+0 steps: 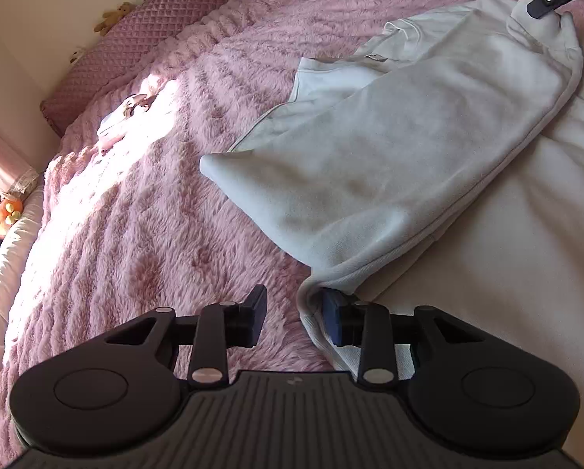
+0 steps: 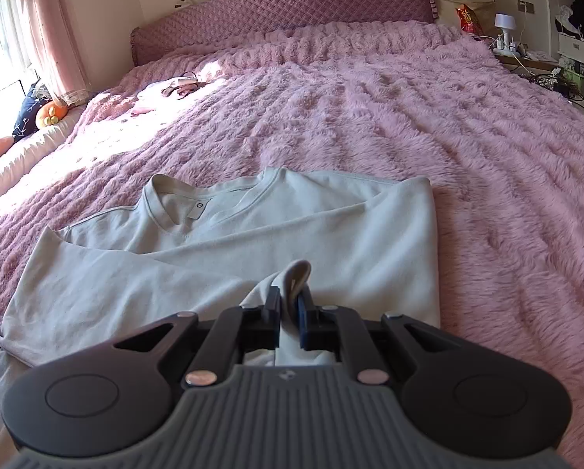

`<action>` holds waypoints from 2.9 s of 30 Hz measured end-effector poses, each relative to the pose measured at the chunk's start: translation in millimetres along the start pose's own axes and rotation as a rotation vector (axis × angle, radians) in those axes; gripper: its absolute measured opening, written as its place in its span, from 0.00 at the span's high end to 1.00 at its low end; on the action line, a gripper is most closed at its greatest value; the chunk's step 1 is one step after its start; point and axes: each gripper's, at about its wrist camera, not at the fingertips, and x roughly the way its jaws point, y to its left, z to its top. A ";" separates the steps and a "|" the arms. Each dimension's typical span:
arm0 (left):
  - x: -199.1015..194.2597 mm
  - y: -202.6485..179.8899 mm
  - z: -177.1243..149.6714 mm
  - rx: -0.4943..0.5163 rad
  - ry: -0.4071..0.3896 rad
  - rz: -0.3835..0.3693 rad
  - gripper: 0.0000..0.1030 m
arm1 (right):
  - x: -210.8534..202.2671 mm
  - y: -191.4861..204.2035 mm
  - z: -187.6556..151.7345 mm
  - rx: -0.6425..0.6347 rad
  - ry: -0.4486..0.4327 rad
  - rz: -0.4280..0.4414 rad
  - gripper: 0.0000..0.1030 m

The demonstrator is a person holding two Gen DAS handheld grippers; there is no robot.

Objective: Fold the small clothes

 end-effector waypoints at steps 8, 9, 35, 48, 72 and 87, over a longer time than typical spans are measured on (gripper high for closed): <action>-14.4 -0.4 -7.1 -0.150 -0.072 0.040 0.95 | -11.0 -6.1 0.7 0.041 -0.037 -0.022 1.00; -21.6 3.3 -9.7 -0.222 -0.090 0.052 0.95 | -17.8 -7.2 1.3 0.053 -0.061 -0.030 1.00; -34.8 -26.2 -17.1 -0.037 -0.118 0.153 0.53 | -15.7 -44.1 -27.3 0.194 -0.041 -0.090 0.85; -4.9 -37.2 -5.3 -0.005 -0.091 0.182 0.97 | -14.8 -43.1 -26.7 0.195 -0.028 -0.100 0.85; -13.0 -13.8 -25.3 -0.425 -0.073 0.136 0.97 | -38.7 -45.9 -61.3 0.294 0.039 -0.004 0.97; -33.7 -11.2 -31.7 -0.501 -0.072 0.171 0.82 | -62.0 -52.2 -83.5 0.330 0.017 -0.047 0.81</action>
